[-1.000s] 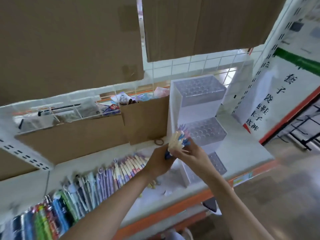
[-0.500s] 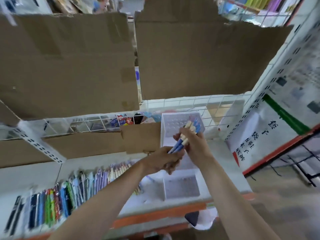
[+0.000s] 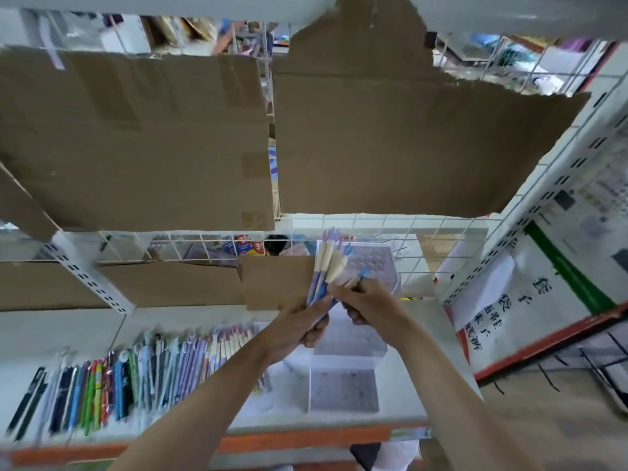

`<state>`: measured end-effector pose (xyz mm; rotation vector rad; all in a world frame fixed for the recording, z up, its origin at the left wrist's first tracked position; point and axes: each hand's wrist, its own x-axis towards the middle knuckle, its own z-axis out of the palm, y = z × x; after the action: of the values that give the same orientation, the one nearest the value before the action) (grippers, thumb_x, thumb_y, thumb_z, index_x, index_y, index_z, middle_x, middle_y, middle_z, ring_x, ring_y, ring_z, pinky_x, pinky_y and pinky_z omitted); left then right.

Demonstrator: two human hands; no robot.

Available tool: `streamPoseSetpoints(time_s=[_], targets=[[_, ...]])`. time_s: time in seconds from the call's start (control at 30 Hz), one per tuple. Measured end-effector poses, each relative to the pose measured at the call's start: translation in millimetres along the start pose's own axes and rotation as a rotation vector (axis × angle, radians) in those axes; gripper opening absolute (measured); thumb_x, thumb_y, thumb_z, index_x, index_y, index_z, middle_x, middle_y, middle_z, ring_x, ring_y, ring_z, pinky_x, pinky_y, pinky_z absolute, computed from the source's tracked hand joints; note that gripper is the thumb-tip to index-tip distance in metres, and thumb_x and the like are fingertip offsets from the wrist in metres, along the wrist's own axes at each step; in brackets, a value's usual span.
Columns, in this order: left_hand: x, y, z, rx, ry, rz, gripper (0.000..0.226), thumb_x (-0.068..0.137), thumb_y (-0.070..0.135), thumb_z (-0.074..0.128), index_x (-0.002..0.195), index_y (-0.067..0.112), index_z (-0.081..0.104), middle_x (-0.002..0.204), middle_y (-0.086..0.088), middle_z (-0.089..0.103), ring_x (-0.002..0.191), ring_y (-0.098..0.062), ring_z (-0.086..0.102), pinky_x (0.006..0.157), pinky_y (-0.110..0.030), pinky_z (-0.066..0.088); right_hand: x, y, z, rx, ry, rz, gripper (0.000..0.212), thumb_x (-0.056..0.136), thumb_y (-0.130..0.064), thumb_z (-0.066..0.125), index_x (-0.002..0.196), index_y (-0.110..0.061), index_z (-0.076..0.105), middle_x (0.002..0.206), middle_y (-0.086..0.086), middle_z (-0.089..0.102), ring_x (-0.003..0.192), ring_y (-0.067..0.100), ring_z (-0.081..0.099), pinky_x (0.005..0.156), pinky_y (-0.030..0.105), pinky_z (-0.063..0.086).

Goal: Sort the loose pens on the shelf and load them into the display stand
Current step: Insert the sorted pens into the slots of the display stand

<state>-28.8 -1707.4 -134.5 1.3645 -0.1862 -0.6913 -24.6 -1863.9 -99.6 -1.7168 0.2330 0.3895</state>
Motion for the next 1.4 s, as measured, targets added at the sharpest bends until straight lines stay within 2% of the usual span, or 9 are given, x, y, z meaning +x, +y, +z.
streamPoseSetpoints(time_s=[0.2,0.4,0.53,0.63,0.73,0.87,1.1,1.27,1.4], targets=[[15.5,-8.1,-4.7,0.038,0.196,0.077,0.038,0.092,0.042,0.049,0.066,0.015,0.04,0.048,0.002,0.037,0.04,-0.01,0.03,0.041,-0.02,0.025,-1.1,-6.7,-7.1,0.02,-0.069,-0.051,0.011,0.091,-0.007,0.058,0.091,0.004,0.058,0.061,0.004,0.05,0.052,0.012,0.044,0.048,0.019,0.039],[23.0,-9.2,-41.7,0.21,0.337,0.193,0.039,0.092,0.04,0.045,0.067,0.009,0.046,0.045,0.002,0.038,0.036,-0.009,0.031,0.04,-0.022,0.03,22.6,-47.2,-20.5,-0.163,0.355,-0.266,0.014,0.096,-0.011,0.049,0.082,-0.011,0.05,0.067,0.005,0.062,0.049,0.013,0.058,0.049,0.025,0.048],[14.1,-8.0,-56.1,0.192,0.318,0.199,0.025,0.096,0.029,0.046,0.081,0.009,0.049,0.054,0.0,0.041,0.042,-0.008,0.035,0.044,-0.019,0.033,58.8,-61.3,0.5,-0.423,0.426,-0.325,0.015,0.099,-0.014,0.044,0.089,-0.005,0.05,0.077,0.012,0.063,0.057,0.022,0.06,0.064,0.04,0.054],[13.2,-8.2,-65.9,0.206,0.313,0.2,0.032,0.089,0.042,0.048,0.081,0.011,0.051,0.054,0.003,0.043,0.045,-0.009,0.038,0.046,-0.02,0.036,77.9,-66.2,10.8,-0.519,0.463,-0.306,0.021,0.099,-0.019,0.042,0.103,-0.001,0.05,0.088,0.021,0.065,0.071,0.035,0.063,0.071,0.048,0.053],[15.5,-4.1,-66.7,0.189,0.312,0.181,0.038,0.085,0.048,0.049,0.079,0.011,0.051,0.054,0.005,0.044,0.047,-0.008,0.042,0.047,-0.021,0.042,86.6,-67.6,9.4,-0.639,0.448,-0.27,0.031,0.099,-0.022,0.04,0.119,0.001,0.043,0.096,0.026,0.063,0.084,0.042,0.063,0.077,0.053,0.052],[19.9,-1.2,-58.4,0.182,0.325,0.146,0.036,0.092,0.043,0.048,0.071,0.014,0.045,0.052,0.004,0.04,0.044,-0.009,0.035,0.044,-0.02,0.032,89.0,-57.1,14.0,-0.725,0.327,-0.224,0.023,0.099,-0.013,0.04,0.106,0.004,0.052,0.097,0.023,0.066,0.084,0.037,0.066,0.077,0.04,0.053],[36.4,1.0,-33.1,0.002,0.45,0.241,0.02,0.085,0.031,0.051,0.075,0.014,0.047,0.053,0.004,0.031,0.041,-0.006,0.023,0.046,-0.029,0.013,101.4,-39.1,4.9,-0.759,0.198,-0.24,0.018,0.094,-0.007,0.046,0.096,0.005,0.06,0.093,0.023,0.066,0.087,0.039,0.066,0.078,0.047,0.051],[31.1,-5.8,-9.5,0.031,0.624,0.254,0.024,0.098,0.009,0.044,0.074,0.008,0.048,0.05,0.005,0.036,0.04,-0.004,0.03,0.041,-0.019,0.024,99.3,-17.3,3.8,-0.765,0.192,-0.324,0.02,0.093,-0.01,0.049,0.088,0.005,0.061,0.091,0.023,0.063,0.082,0.032,0.06,0.061,0.031,0.034],[25.9,-9.3,-4.0,0.037,0.722,0.256,0.029,0.098,0.014,0.047,0.069,0.01,0.05,0.053,-0.002,0.037,0.041,-0.006,0.033,0.041,-0.019,0.027,96.8,-18.4,1.9,-0.741,0.194,-0.372,0.024,0.092,-0.018,0.052,0.107,-0.001,0.05,0.098,0.022,0.064,0.09,0.036,0.061,0.068,0.035,0.044]])
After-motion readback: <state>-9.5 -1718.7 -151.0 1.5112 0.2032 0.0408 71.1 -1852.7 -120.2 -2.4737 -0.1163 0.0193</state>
